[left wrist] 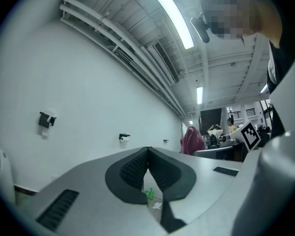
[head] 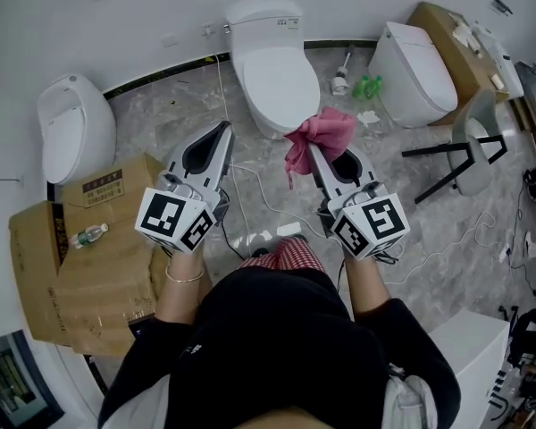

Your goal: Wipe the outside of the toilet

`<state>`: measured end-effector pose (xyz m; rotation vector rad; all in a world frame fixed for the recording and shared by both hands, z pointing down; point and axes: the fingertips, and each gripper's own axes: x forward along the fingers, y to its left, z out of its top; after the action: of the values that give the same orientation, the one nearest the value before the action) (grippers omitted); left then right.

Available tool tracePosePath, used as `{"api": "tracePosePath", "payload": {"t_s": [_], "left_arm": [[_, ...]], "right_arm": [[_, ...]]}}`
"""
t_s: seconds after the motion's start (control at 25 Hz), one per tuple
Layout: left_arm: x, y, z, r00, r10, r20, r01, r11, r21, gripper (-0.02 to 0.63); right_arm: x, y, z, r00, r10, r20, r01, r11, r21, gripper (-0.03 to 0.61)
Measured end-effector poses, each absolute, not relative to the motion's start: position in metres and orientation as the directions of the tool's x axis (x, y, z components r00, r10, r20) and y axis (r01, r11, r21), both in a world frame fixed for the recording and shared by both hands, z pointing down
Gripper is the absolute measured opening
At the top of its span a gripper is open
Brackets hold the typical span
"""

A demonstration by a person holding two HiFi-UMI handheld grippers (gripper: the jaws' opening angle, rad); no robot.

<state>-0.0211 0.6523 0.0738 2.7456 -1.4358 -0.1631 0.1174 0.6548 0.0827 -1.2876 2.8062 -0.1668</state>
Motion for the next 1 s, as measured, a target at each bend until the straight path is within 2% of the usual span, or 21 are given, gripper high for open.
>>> {"api": "tracePosePath", "payload": {"t_s": [1.0], "left_arm": [[-0.037, 0.549, 0.073, 0.488, -0.868, -0.092, -0.865, -0.495, 0.084, 0.004]], "right_arm": [[0.112, 0.535, 0.083, -0.703, -0.711, -0.002, -0.707, 0.699, -0.11, 0.087]]}}
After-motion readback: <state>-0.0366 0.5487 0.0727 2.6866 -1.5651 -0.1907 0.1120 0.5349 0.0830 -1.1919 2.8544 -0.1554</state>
